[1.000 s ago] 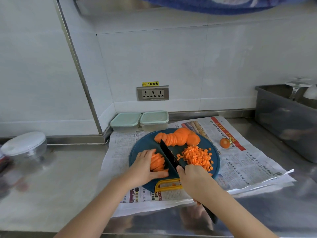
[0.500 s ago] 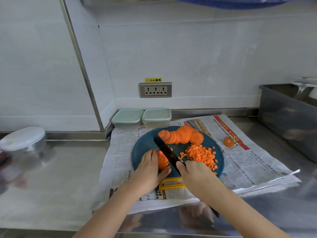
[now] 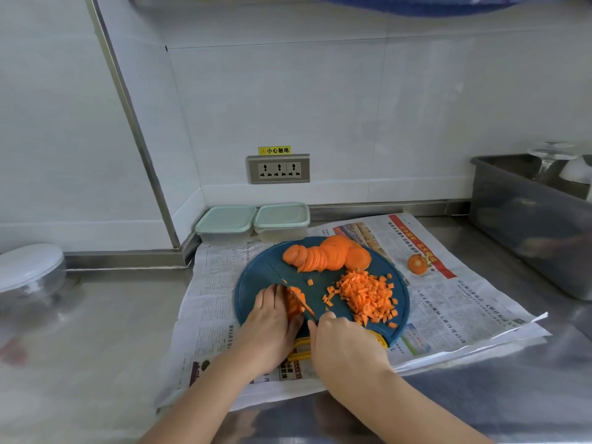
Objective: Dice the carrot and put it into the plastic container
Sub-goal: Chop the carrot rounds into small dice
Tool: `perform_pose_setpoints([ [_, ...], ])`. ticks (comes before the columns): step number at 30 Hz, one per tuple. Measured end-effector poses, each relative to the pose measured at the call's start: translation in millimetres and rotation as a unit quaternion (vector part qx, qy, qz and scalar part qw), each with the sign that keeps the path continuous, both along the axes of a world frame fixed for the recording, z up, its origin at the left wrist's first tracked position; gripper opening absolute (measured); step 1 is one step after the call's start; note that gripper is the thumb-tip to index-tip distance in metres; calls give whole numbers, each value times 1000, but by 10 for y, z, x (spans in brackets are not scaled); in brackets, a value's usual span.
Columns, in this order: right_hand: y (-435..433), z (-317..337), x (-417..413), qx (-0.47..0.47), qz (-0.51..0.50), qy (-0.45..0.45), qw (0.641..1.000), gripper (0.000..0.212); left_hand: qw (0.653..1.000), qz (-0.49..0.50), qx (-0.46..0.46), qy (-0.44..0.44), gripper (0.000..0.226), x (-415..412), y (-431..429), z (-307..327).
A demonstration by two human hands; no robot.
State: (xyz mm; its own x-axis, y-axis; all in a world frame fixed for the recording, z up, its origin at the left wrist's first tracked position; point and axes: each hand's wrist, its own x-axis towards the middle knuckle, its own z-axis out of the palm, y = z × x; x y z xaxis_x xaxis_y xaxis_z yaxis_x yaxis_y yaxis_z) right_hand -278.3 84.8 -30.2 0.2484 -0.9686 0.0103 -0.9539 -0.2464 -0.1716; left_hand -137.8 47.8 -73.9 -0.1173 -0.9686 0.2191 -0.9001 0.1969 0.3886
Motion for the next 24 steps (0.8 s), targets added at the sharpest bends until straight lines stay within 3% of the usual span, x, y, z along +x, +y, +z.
perform_pose_setpoints([
  [8,-126,88,113,49,-10,-10,999,27,1000,-12,-3,-10,42,-12,2,37],
  [13,-197,127,199,84,-5,-1,996,30,996,-26,-11,-90,57,7,-10,23],
  [19,-257,109,210,63,-1,-2,998,29,999,-9,-12,-36,43,-25,2,39],
  [24,-365,178,0,136,-19,-114,984,28,999,15,-13,26,52,-4,36,5],
])
